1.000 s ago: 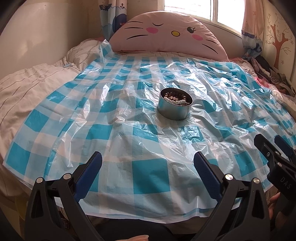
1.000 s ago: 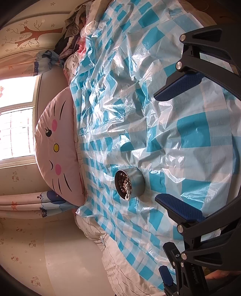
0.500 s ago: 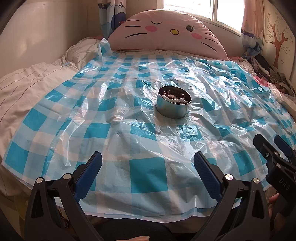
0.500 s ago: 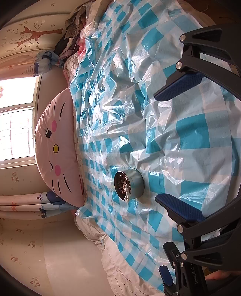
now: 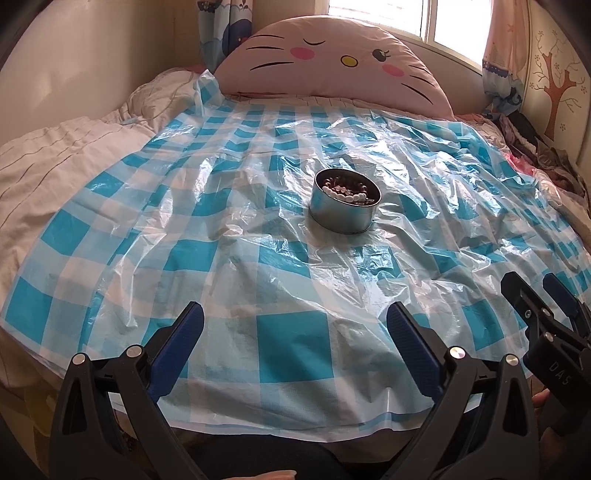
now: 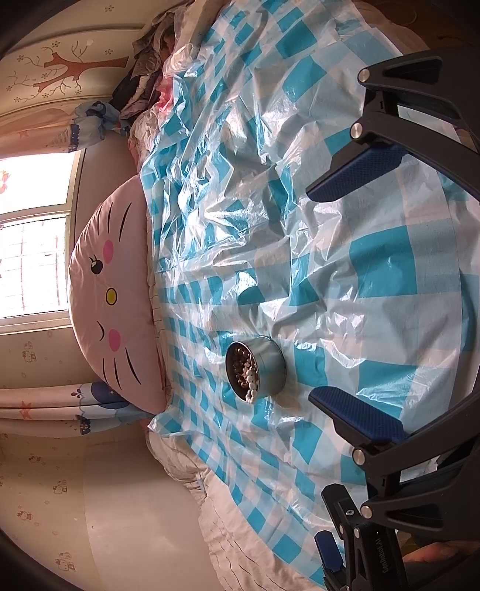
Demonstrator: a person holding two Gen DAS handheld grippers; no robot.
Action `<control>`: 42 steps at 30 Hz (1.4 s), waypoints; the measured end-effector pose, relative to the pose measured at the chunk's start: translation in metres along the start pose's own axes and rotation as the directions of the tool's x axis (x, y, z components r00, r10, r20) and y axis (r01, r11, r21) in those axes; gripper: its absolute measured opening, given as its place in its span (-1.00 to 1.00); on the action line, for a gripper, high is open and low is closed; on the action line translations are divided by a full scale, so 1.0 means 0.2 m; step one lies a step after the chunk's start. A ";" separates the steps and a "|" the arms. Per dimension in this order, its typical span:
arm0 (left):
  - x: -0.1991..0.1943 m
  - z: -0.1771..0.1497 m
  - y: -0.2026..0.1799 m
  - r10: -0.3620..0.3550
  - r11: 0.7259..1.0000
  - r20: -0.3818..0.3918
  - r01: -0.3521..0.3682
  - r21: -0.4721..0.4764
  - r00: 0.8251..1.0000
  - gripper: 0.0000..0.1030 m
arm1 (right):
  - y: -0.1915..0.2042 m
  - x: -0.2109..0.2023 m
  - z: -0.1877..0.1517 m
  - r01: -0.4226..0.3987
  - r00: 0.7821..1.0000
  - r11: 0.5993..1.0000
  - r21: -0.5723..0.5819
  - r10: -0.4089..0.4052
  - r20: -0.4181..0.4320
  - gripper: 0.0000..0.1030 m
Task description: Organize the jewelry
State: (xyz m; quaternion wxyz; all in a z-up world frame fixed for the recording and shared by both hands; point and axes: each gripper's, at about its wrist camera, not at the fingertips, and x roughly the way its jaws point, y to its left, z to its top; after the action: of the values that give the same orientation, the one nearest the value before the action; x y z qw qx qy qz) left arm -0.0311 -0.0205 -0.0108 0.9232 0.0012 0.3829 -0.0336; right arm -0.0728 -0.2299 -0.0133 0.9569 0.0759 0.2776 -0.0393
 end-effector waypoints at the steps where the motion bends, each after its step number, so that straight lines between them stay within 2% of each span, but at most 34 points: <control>1: 0.00 0.00 0.00 -0.001 1.000 -0.002 0.001 -0.002 1.000 0.85 | 0.00 0.00 0.00 0.001 1.000 1.000 0.000 -0.001 0.000 0.86; 24: -0.02 -0.02 -0.01 0.015 1.000 -0.008 -0.014 0.028 1.000 0.85 | -0.01 0.00 0.00 -0.001 1.000 1.000 -0.001 0.001 -0.001 0.86; 32: -0.02 0.00 -0.01 -0.005 1.000 -0.027 0.005 0.028 1.000 0.85 | -0.01 0.00 0.00 -0.002 1.000 1.000 -0.001 0.002 -0.001 0.86; 35: -0.04 0.02 0.02 0.010 1.000 0.003 -0.010 0.008 1.000 0.85 | -0.01 0.00 0.00 -0.003 1.000 1.000 0.001 0.003 -0.002 0.86; 37: -0.07 0.03 0.06 -0.009 1.000 0.039 0.010 -0.027 0.999 0.85 | -0.01 0.00 0.00 -0.003 1.000 1.000 -0.001 0.003 -0.002 0.86; 39: -0.06 0.04 0.07 -0.012 0.999 0.033 0.013 -0.033 0.999 0.85 | -0.01 0.00 0.00 -0.003 1.000 1.000 0.000 0.003 -0.002 0.86; 42: -0.06 0.04 0.05 -0.048 0.999 0.026 0.048 0.001 0.998 0.85 | -0.02 0.01 -0.01 -0.006 1.000 1.000 0.011 0.006 -0.008 0.86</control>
State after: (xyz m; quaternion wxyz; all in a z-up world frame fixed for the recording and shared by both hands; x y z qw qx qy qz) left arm -0.0340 -0.0091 0.0027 0.9271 -0.0081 0.3706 -0.0561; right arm -0.0727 -0.2336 -0.0157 0.9555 0.0823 0.2809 -0.0377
